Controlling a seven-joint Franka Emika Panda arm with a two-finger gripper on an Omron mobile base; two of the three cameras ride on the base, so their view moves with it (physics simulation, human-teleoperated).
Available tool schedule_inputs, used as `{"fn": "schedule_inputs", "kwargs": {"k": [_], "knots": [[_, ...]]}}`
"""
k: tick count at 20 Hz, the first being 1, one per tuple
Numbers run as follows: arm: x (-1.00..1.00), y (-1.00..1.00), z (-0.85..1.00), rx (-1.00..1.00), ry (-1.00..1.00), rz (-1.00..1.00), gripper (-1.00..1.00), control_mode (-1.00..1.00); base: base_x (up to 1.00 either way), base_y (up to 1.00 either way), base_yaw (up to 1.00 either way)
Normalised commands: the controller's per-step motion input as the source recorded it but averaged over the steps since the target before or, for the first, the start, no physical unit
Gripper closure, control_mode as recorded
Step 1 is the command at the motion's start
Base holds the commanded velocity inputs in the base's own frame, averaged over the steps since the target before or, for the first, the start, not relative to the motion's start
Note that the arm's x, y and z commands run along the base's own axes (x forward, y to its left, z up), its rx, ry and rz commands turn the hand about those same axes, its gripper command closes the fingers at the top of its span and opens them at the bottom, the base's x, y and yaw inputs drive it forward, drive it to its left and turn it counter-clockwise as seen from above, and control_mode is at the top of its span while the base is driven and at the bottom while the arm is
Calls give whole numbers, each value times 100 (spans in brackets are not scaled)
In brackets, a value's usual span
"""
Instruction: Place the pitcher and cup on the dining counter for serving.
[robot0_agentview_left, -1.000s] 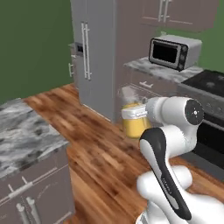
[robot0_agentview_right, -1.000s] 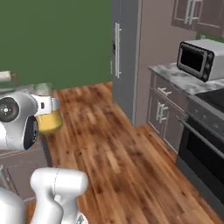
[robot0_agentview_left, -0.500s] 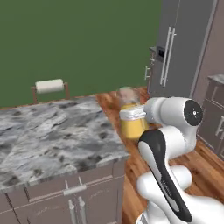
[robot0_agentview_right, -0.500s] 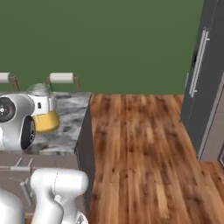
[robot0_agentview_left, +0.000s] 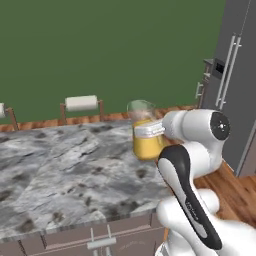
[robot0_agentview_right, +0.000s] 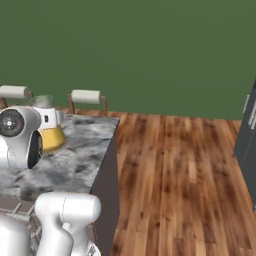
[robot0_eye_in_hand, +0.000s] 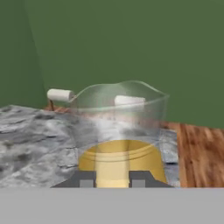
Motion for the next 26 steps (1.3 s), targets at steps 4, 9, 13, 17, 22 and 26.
{"fn": "schedule_inputs", "kwargs": {"k": [4, 9, 13, 17, 22, 26], "knots": [[28, 0, -9, 6, 16, 44, 100, -100, 0, 0, 0], [51, 3, -8, 11, 30, 57, 100, -100, 0, 0, 0], [63, 26, -17, 7, 23, 54, 100, -100, 0, 0, 0], [40, 52, -26, 5, 10, 29, 100, -100, 0, 0, 0], [56, 70, -43, 6, 1, 9, 100, -100, 0, 0, 0], [52, 66, -48, 11, -2, 2, 100, -100, 0, 0, 0]]}}
